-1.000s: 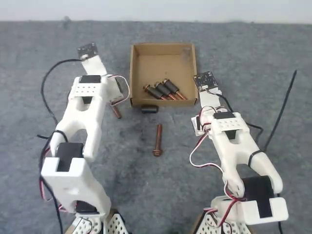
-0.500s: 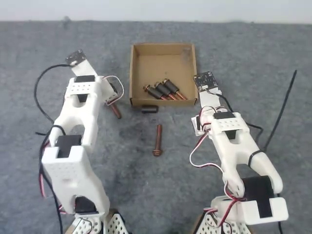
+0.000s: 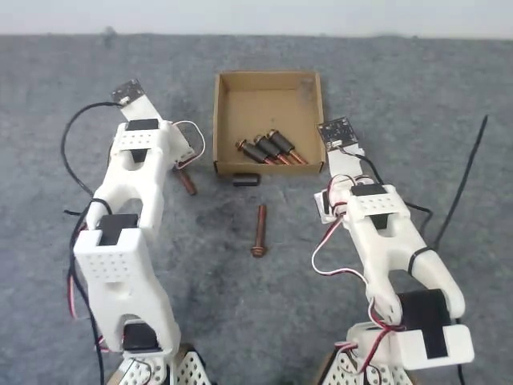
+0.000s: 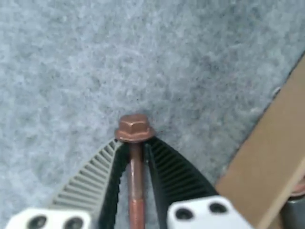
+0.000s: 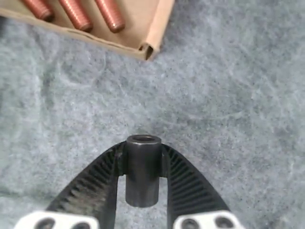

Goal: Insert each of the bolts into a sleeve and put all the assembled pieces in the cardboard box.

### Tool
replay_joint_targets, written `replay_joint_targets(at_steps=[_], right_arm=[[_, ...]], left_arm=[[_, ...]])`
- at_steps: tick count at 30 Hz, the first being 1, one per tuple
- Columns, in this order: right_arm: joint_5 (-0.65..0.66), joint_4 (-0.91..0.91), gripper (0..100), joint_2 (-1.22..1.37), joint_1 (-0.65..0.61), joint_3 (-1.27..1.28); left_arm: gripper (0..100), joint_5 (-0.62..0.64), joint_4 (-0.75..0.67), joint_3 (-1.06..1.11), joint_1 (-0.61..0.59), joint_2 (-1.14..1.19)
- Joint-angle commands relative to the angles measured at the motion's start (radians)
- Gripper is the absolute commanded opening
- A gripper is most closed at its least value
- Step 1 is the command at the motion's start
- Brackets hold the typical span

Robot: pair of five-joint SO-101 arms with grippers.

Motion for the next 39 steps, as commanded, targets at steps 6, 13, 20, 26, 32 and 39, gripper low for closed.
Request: replay_joint_targets(at_steps=[6, 13, 20, 26, 32, 39], right_arm=[[-0.002, -0.010, 0.6, -0.064, 0.002, -0.006], [-0.002, -0.010, 0.6, -0.064, 0.002, -0.006], [-0.002, -0.013, 0.6, -0.076, 0.002, 0.009], [-0.003, -0.016, 0.6, -0.076, 0.001, 0.009], [-0.003, -0.019, 0.6, -0.151, -0.044, 0.008], [-0.003, -0.074, 0.6, -0.289, -0.117, 0.015]], left_arm=[[1, -0.146, 0.043, -0.048, 0.009, -0.021], [1, -0.307, 0.061, -0.015, 0.028, -0.060], [1, -0.307, -0.071, 0.154, 0.029, -0.176], [1, -0.319, -0.100, 0.282, 0.043, -0.278], [1, -0.414, -0.196, 0.453, 0.041, -0.405], [1, -0.417, -0.338, 0.687, 0.035, -0.577]])
